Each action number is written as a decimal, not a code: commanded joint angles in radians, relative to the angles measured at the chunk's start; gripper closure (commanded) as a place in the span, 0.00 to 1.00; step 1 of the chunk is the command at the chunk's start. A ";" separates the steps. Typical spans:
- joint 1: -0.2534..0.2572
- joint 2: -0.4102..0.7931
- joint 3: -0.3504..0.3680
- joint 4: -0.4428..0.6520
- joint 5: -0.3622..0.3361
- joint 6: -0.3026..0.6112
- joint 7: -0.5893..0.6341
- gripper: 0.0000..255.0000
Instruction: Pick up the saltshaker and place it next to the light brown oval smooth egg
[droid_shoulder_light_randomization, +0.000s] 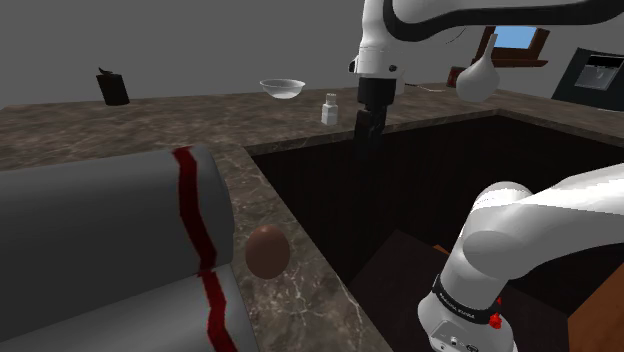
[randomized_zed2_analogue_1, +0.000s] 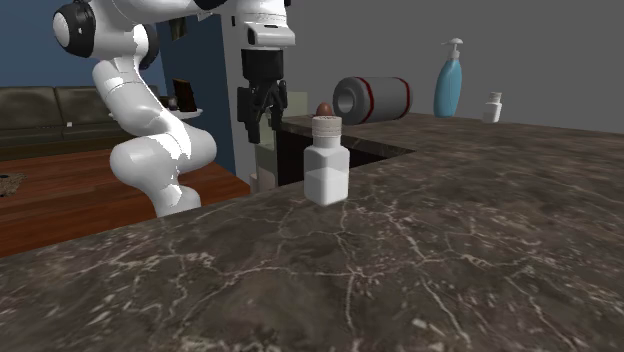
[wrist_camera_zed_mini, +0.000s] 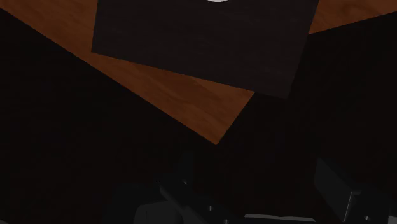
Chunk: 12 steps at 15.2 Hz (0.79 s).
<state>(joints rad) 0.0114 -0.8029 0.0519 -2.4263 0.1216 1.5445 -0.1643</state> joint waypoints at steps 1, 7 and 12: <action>0.000 0.000 0.000 0.000 0.000 0.000 0.000 0.00; -0.039 0.151 -0.059 0.135 -0.064 0.072 -0.067 0.00; -0.062 0.277 -0.104 0.269 -0.098 0.114 -0.118 0.00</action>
<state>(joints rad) -0.0462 -0.5496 -0.0435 -2.1852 0.0293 1.6516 -0.2719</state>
